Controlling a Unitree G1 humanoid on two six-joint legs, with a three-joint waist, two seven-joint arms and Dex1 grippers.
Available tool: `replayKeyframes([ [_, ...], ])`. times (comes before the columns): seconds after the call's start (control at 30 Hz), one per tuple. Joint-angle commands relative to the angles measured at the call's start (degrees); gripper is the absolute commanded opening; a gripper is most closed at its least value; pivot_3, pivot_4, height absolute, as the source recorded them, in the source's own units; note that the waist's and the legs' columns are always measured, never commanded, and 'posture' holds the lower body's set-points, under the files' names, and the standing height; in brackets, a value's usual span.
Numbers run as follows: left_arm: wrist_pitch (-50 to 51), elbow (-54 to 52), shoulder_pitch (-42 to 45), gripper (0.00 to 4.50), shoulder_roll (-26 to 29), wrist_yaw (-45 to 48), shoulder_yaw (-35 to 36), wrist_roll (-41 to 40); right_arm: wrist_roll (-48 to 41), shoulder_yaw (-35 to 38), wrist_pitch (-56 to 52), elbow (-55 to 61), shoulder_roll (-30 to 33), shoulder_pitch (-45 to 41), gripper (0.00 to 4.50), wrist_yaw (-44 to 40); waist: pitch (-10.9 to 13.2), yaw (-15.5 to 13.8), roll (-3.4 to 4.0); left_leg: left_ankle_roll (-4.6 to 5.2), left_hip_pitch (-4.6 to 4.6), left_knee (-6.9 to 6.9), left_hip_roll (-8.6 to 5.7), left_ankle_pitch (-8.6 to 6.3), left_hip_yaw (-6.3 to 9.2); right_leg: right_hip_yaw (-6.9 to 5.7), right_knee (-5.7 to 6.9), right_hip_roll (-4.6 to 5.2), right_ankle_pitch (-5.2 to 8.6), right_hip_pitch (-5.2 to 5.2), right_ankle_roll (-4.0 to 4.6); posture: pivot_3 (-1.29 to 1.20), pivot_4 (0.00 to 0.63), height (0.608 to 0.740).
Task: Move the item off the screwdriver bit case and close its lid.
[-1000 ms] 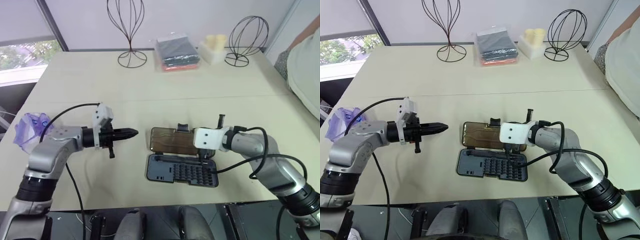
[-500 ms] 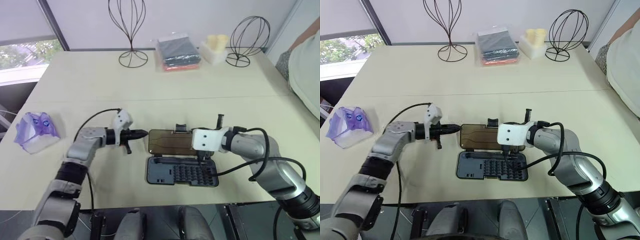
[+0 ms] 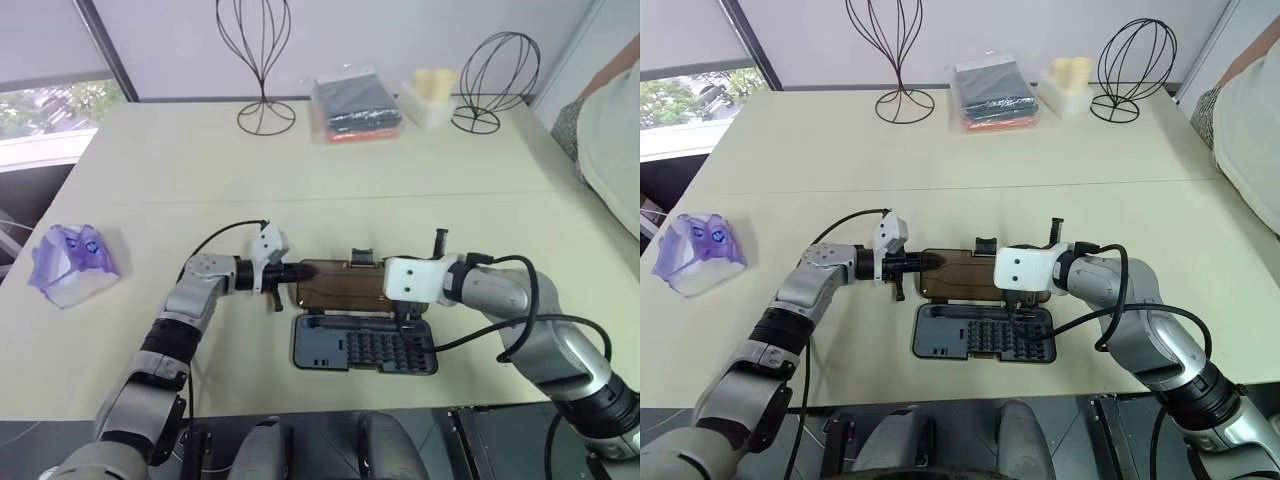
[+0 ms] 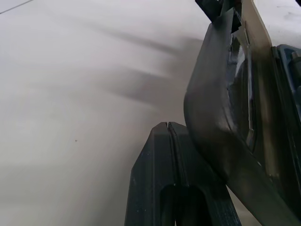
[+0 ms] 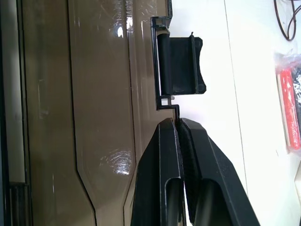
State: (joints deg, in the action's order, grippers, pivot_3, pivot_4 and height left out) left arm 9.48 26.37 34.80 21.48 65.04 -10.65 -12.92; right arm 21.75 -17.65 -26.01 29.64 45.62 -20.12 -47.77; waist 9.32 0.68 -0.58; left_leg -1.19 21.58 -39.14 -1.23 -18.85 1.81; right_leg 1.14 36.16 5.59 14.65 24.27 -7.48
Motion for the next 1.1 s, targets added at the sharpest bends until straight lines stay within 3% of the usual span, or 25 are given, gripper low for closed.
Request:
replayKeyframes([
  [0.03,-0.58,-1.86,0.96,0.00,-0.87,0.03,0.22,0.02,0.21,1.63,-0.30,2.57,-0.49,-0.79,0.93,-0.12,0.00,-0.06,0.00,0.00,0.00,-0.01,0.00,0.00,0.00,0.00,0.00,0.00,0.00,0.00,0.00,0.00,0.150,0.740],
  [0.27,-0.82,-1.15,1.54,0.00,-1.67,0.29,0.46,-0.06,-0.59,3.77,-2.74,3.52,0.22,-1.19,4.44,-1.14,0.00,-0.05,0.00,-0.01,0.01,-0.01,0.00,0.01,0.00,0.00,0.00,0.00,0.00,0.00,0.00,0.00,0.150,0.740],
  [0.37,-0.87,-1.27,1.62,0.00,-1.66,0.79,0.34,-0.06,-3.52,7.21,-7.45,5.41,0.50,-1.27,4.44,-3.39,0.00,-0.06,0.00,0.00,0.01,-0.01,0.00,0.00,0.01,0.00,0.00,0.01,0.00,0.00,0.00,0.00,0.150,0.740],
  [0.5,0.26,-3.03,2.08,0.00,-1.35,2.98,0.38,-1.22,-12.60,17.12,-20.32,9.58,1.64,-2.75,4.44,-8.89,0.00,-0.10,0.00,0.05,0.01,-0.02,0.00,-0.03,0.05,0.00,0.00,0.00,0.00,0.00,0.00,0.00,0.150,0.740],
  [0.63,4.39,-8.59,1.18,0.00,-0.51,6.74,-0.02,-3.63,-16.66,23.66,-26.53,9.91,3.72,-3.68,4.44,-8.80,0.00,-0.11,0.00,0.23,0.02,-0.01,0.00,-0.13,0.07,0.00,0.01,0.01,0.00,0.00,0.00,0.00,0.150,0.740],
  [0.8,10.29,-16.12,-0.92,0.00,4.70,15.50,-2.54,-6.26,-21.23,30.61,-30.24,9.10,7.80,-2.59,4.44,-9.09,0.00,0.09,0.02,0.24,-0.02,0.02,0.01,-0.13,0.06,0.02,0.01,0.01,0.00,0.00,0.00,0.00,0.150,0.740],
  [0.97,11.55,-20.11,-2.76,0.00,9.66,21.75,-5.26,-6.32,-27.73,35.40,-34.65,10.56,8.95,-2.18,4.44,-9.60,0.00,0.01,0.02,0.26,-0.03,0.02,0.03,-0.14,0.05,0.04,0.02,0.01,0.00,-0.01,0.00,0.00,0.150,0.740],
  [1.1,8.66,-21.29,-5.69,0.00,11.20,23.34,-7.98,-4.20,-32.10,35.05,-38.46,11.97,6.97,-3.70,4.44,-6.65,-0.01,0.00,0.03,0.27,-0.03,0.02,0.03,-0.15,0.05,0.05,0.01,0.01,0.00,-0.01,0.00,0.00,0.150,0.740],
])
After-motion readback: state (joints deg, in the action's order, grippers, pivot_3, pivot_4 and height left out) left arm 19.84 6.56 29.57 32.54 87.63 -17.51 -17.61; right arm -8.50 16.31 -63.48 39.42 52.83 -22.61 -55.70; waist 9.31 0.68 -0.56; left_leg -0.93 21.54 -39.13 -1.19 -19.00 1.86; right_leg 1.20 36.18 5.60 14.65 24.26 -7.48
